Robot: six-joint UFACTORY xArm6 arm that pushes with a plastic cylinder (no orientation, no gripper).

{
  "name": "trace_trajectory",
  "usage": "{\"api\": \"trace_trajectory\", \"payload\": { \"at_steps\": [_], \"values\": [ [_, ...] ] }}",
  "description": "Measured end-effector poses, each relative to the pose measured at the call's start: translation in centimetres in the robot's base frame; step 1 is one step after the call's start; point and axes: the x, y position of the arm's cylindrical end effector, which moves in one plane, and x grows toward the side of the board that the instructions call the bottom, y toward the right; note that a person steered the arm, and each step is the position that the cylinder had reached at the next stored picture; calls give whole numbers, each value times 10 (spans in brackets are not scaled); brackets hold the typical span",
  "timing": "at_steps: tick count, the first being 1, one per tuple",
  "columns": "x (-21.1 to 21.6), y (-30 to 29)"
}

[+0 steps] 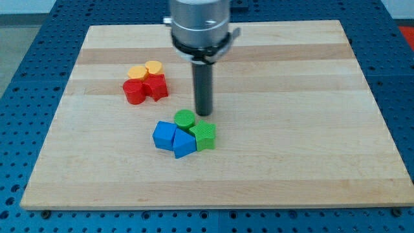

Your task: Move the red blocks to the right of the yellow blocks

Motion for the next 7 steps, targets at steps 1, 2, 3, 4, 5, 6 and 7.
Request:
{"api": "trace_trajectory", "payload": {
  "at_steps": [1,2,3,4,5,6,7],
  "values": [
    [-3,-38],
    [0,-94],
    [1,-164],
    [-11,-205],
    [-29,-218],
    [-50,-201],
    [-56,-160]
  ]
}}
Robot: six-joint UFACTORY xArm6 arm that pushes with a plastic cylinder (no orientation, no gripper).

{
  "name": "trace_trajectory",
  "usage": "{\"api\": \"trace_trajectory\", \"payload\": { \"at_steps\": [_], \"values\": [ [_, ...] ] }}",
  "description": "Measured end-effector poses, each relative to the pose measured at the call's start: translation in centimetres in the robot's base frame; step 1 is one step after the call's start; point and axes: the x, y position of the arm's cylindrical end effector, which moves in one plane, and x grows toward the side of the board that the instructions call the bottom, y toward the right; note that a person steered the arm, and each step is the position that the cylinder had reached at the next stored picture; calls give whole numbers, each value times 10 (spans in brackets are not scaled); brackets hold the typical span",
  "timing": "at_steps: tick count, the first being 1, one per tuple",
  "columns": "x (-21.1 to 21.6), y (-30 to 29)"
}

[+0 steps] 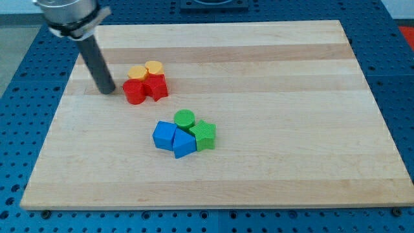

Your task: Move the red blocks to the right of the yellow blocks

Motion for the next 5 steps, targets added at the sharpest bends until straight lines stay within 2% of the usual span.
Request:
{"api": "trace_trajectory", "payload": {
  "at_steps": [1,5],
  "values": [
    [2,15],
    [23,4]
  ]
}}
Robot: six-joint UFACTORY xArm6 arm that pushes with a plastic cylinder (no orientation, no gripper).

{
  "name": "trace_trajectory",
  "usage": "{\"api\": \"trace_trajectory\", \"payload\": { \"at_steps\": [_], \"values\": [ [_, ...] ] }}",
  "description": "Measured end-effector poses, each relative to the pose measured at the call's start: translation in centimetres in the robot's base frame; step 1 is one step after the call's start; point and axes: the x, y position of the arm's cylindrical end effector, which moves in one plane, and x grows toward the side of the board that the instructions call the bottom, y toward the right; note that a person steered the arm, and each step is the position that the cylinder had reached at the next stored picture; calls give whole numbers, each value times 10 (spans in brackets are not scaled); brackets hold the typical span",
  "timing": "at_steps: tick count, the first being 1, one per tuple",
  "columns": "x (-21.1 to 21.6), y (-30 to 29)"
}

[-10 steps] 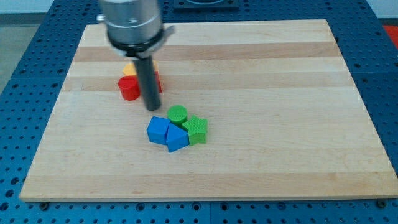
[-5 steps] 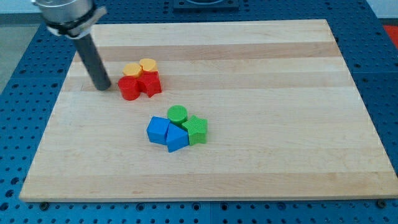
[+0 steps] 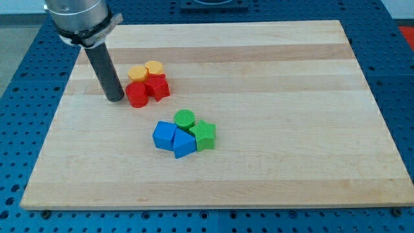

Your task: Move the red blocks to the right of the yellow blocks

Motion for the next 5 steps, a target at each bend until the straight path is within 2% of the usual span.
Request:
{"api": "trace_trajectory", "payload": {
  "at_steps": [3,5],
  "values": [
    [6,16],
    [-20,85]
  ]
}}
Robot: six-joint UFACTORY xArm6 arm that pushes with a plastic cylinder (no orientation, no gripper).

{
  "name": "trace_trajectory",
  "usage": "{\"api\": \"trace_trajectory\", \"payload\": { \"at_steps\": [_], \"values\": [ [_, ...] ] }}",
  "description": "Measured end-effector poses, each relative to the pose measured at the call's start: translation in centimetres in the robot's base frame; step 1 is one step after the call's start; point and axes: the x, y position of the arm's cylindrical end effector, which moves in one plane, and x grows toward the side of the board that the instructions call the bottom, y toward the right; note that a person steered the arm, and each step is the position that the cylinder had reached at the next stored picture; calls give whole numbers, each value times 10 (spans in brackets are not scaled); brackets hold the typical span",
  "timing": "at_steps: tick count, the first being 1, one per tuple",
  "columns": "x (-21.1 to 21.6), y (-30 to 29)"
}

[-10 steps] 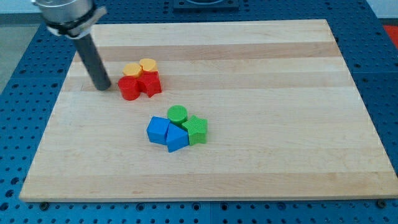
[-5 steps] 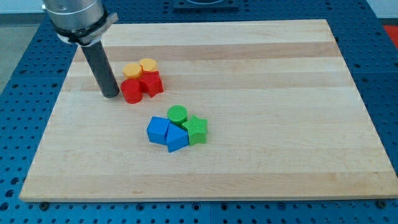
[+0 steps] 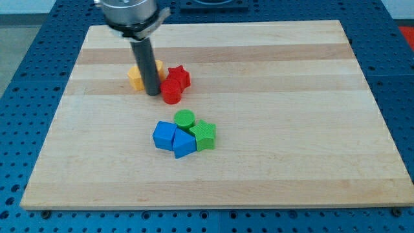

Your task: Move the red blocks to the right of the yellow blocks

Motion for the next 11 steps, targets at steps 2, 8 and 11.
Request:
{"api": "trace_trajectory", "payload": {
  "at_steps": [2,8,11],
  "values": [
    [-25,38],
    [-37,69],
    [41,-8]
  ]
}}
